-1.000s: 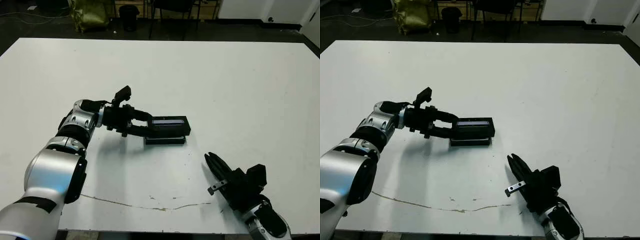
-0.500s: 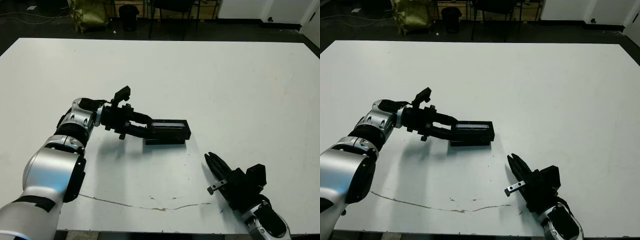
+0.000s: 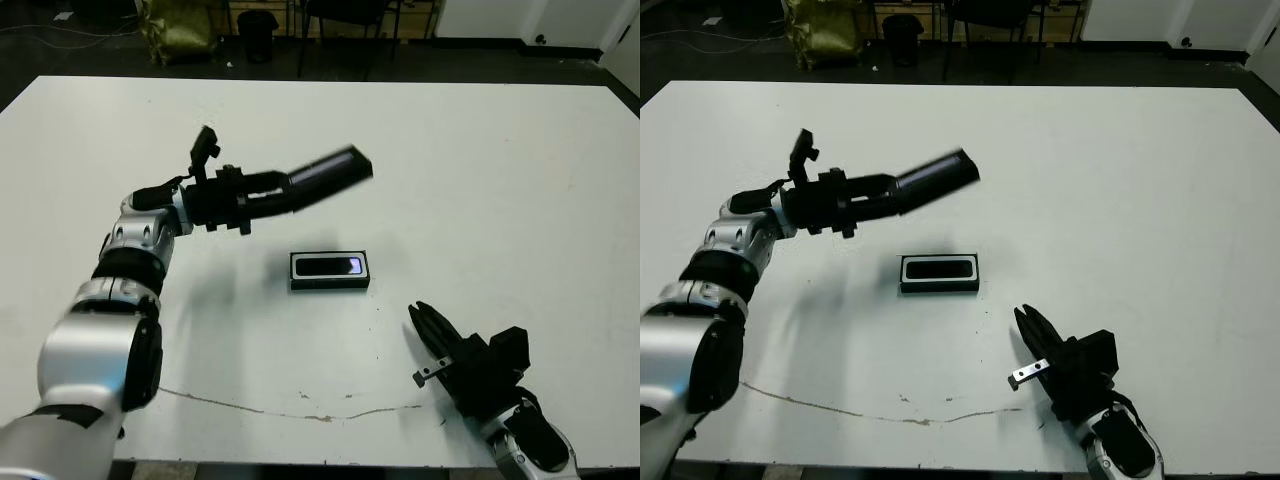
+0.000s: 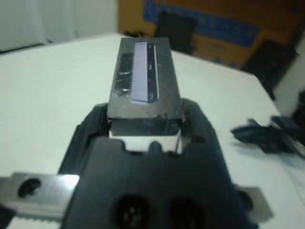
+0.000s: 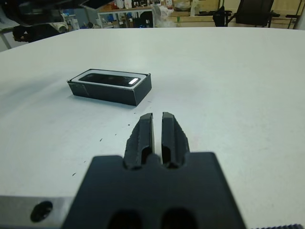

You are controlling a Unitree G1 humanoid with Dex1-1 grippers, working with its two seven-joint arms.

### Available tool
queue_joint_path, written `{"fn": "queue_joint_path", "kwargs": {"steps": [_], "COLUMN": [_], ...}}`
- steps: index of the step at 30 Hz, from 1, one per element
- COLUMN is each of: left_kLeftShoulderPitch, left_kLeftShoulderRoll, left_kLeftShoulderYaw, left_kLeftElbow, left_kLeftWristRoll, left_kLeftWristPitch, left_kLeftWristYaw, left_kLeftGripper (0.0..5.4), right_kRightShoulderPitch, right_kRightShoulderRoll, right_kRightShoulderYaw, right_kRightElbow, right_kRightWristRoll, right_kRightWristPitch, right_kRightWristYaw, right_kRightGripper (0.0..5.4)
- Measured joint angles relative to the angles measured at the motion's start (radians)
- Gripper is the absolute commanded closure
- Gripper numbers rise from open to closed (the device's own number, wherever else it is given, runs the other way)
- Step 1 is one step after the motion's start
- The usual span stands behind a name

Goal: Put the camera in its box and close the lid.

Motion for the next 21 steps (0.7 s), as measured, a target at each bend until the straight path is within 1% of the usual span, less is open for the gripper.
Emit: {"fn": "queue_joint_path", "kwargs": {"steps": [4,7,15,21], "left_kLeftShoulderPitch": [0.113,0.159,0.167,0.131], "left_kLeftShoulderRoll": [0.005,0.02,0.114,0.162], "left_kLeftShoulderYaw": [-0.042,-0.084,-0.188,-0.26], "left_kLeftElbow": [-0.245,-0.349,-0.377,-0.373], "left_kLeftWristRoll": [-0.021,-0.035,-0.037,0.007], "left_kLeftWristPitch": [0.064,0.089,0.097,0.084], "left_kLeftWristYaw": [0.042,0.026,-0.082,-0.129], "left_kLeftGripper": [3.32,3.32,3.32,3.32], "right_kRightShoulderPitch": [-0.002,0.0,-0.001,-0.001], "right_kRightShoulderRoll": [0.004,0.008,0.019,0.021], "right_kRightShoulderYaw": [-0.003,-0.003,-0.003,-0.002], "right_kRightElbow": [0.014,0.006,0.019,0.026], "right_kRightWristRoll": [0.009,0.009,0.018,0.015], "right_kRightWristPitch": [-0.016,-0.003,-0.026,-0.04], "right_kRightWristYaw": [0.007,-0.001,0.004,0.006], "right_kRightGripper": [5.4,5.4,5.4,5.4]}}
